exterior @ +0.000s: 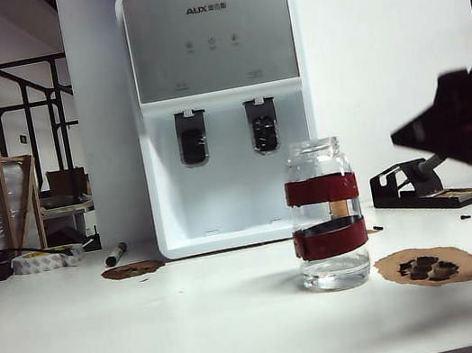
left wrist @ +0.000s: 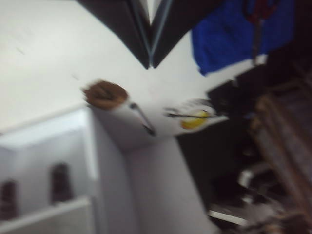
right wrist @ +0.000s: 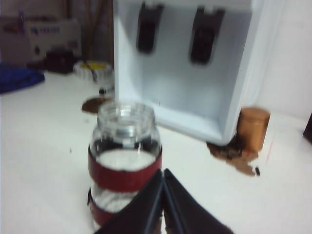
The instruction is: Pick up the water bottle with two loops of red belts, then reach the front water dispenser and gently press the gray-black baffle horizontally to get a little water.
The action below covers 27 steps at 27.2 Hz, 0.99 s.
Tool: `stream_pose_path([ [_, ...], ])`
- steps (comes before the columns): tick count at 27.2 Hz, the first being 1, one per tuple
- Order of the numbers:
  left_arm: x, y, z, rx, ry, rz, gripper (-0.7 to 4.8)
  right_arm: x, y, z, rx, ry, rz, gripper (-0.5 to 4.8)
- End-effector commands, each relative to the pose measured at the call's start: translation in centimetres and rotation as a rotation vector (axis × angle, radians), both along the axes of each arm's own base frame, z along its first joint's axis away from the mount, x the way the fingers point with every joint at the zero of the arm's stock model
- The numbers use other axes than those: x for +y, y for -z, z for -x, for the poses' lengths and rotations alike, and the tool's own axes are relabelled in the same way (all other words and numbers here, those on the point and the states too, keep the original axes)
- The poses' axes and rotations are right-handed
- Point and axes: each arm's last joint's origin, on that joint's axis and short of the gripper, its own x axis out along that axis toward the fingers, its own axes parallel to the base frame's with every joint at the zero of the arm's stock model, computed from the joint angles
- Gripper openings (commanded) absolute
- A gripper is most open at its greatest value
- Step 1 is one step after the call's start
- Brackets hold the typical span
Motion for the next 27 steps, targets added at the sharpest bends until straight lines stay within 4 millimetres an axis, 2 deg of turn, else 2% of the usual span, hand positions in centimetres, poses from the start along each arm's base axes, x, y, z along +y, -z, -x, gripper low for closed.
stream_pose_path([
  [1, 0.1, 0.0, -0.6, -0.113, -0.072, 0.016, -0.01, -0.4, -1.1, 0.5, -0.070, 0.035, -0.036, -0.04],
  [8, 0.0, 1.2, -1.0, -0.149, -0.089, 0.026, -0.02, -1.1, -3.1, 1.5, -0.132, 0.102, -0.070, -0.05],
  [13, 0.1, 1.9, -1.1, -0.141, -0.155, 0.016, -0.02, -1.5, -4.1, 2.2, -0.055, 0.102, -0.025, -0.05],
  [16, 0.3, 2.3, -1.1, -0.123, -0.225, 0.017, -0.02, -1.8, -5.6, 2.8, 0.018, 0.118, 0.009, -0.05],
  [19, 0.5, 2.7, -1.1, -0.108, -0.281, 0.010, -0.02, -2.6, -7.8, 4.0, -0.034, 0.180, -0.070, -0.05],
  [21, 0.5, 2.9, -1.1, -0.102, -0.292, 0.018, -0.02, -3.0, -8.7, 4.7, -0.063, 0.174, -0.090, -0.05],
  [23, 0.5, 4.1, -1.2, -0.078, -0.301, 0.022, -0.01, -3.7, -9.7, 6.2, -0.032, 0.153, -0.144, -0.05],
  [27, 0.3, 6.2, -1.4, -0.052, -0.273, 0.023, -0.02, -4.3, -10.6, 7.5, -0.024, 0.146, -0.160, -0.05],
])
